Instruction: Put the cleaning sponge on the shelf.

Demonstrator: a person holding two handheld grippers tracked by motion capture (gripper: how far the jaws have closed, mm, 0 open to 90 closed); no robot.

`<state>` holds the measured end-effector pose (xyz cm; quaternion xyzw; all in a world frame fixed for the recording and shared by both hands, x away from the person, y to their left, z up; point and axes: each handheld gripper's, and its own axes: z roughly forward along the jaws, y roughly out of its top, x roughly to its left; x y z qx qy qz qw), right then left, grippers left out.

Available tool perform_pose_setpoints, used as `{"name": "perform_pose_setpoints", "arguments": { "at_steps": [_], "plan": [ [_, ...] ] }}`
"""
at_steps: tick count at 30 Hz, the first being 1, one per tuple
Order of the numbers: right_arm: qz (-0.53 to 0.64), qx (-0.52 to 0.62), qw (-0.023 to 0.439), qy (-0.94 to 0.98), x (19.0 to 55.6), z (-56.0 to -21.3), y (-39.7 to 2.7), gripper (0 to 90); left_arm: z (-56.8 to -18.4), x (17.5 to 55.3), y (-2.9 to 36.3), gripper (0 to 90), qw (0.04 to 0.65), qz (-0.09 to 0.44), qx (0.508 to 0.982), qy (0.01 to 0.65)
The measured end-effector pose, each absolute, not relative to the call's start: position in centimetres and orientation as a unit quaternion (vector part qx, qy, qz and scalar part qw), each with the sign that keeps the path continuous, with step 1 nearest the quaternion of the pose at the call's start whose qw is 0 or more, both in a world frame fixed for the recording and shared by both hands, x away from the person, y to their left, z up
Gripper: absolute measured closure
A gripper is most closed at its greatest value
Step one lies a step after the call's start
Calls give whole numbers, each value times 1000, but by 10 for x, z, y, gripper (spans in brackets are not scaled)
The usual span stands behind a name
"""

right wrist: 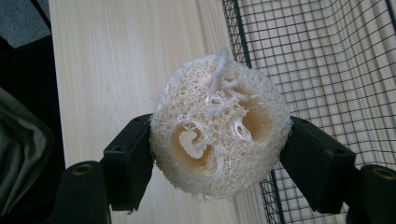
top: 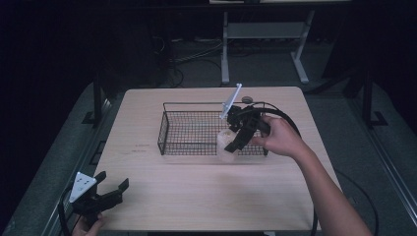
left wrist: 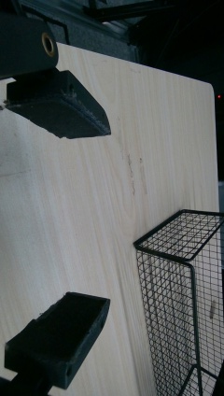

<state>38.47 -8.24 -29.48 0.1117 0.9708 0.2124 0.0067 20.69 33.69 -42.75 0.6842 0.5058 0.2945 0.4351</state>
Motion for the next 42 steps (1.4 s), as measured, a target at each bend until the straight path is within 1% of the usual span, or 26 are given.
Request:
{"name": "perform_pose_setpoints", "arguments": {
  "at_steps": [3,9,23,42],
  "plan": [
    [217,114,8,970,391,-289,-81,279,-428,207,336,138,435,295,687,503],
    [216,116,6,969,396,-286,-76,279,-428,207,337,138,436,296,684,504],
    [208,134,10,969,421,-278,-69,279,-427,207,338,138,434,294,686,505],
    [191,157,8,969,452,-292,-55,279,-428,206,340,138,434,294,685,506]
  ]
}}
